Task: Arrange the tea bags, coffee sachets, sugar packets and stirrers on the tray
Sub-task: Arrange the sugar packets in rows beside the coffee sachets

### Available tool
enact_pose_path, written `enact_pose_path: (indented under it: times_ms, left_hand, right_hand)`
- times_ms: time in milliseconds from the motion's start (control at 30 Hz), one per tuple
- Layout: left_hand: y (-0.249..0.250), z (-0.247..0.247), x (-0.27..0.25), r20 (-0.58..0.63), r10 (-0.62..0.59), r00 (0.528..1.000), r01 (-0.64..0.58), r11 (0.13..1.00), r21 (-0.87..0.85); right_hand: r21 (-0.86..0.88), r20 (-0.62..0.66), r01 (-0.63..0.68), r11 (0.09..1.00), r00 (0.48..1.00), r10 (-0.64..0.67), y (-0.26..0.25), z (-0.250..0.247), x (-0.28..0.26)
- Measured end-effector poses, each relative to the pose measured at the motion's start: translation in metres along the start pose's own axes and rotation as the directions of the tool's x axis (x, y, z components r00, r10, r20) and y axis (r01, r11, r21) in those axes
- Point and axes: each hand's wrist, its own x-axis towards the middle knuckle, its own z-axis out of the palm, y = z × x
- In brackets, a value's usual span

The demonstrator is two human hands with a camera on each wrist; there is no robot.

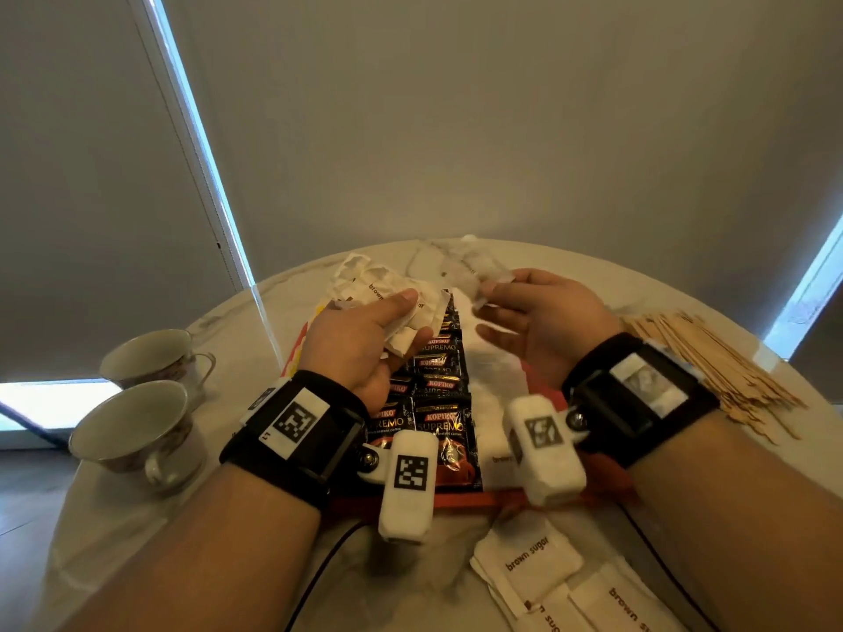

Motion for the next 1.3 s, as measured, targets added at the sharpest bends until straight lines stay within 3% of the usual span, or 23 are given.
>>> enact_pose_path:
  times_ms: [100,233,367,533,900,967,1067,1133,1300]
  left_hand:
    - [0.0,-0.001,0.003,-0.01,0.007,1.0,-0.007,1.0,0.005]
    - [-0.002,-0.004,0.007,-0.02,0.002,1.0,-0.001,1.0,0.029]
    - [-0.002,-0.006,0.01,-0.012,-0.002,1.0,0.002,0.999,0.032]
    - [-0.002,-0.008,0.011,-0.007,-0.007,1.0,0.007,1.0,0.018]
    - [0.0,-0.007,0.009,-0.013,-0.014,1.0,0.014,1.0,0.021]
    - [0.001,-0.007,0.007,-0.008,-0.023,1.0,0.023,0.999,0.033]
    - [0.002,-0.007,0.006,0.006,-0.034,0.999,0.034,0.998,0.049]
    - [0.003,-0.006,0.005,0.01,-0.042,0.999,0.042,0.998,0.055]
    - [0.002,-0.004,0.001,0.009,-0.036,0.999,0.035,0.997,0.064]
  right_hand:
    - [-0.031,-0.235,-0.054,0.998,0.971,0.045,-0.013,-0.026,0.028]
    - [-0.261,-0.411,-0.306,0.916,0.894,0.181,-0.014,-0.064,0.057]
    - [-0.456,-0.421,-0.367,0.811,0.892,0.167,0.006,-0.112,0.102]
    - [-0.615,-0.43,-0.434,0.659,0.885,0.182,-0.009,-0.077,0.067]
    - [-0.77,-0.427,-0.456,0.446,0.888,0.17,-0.013,-0.064,0.057]
    - [-0.765,-0.417,-0.441,0.47,0.895,0.161,-0.011,-0.065,0.057]
    - [-0.647,-0.422,-0.399,0.65,0.897,0.131,-0.007,-0.068,0.056]
    - [-0.579,-0.4,-0.376,0.724,0.904,0.15,-0.004,-0.066,0.053]
    - [-0.531,-0.349,-0.39,0.753,0.91,0.225,-0.001,-0.06,0.049]
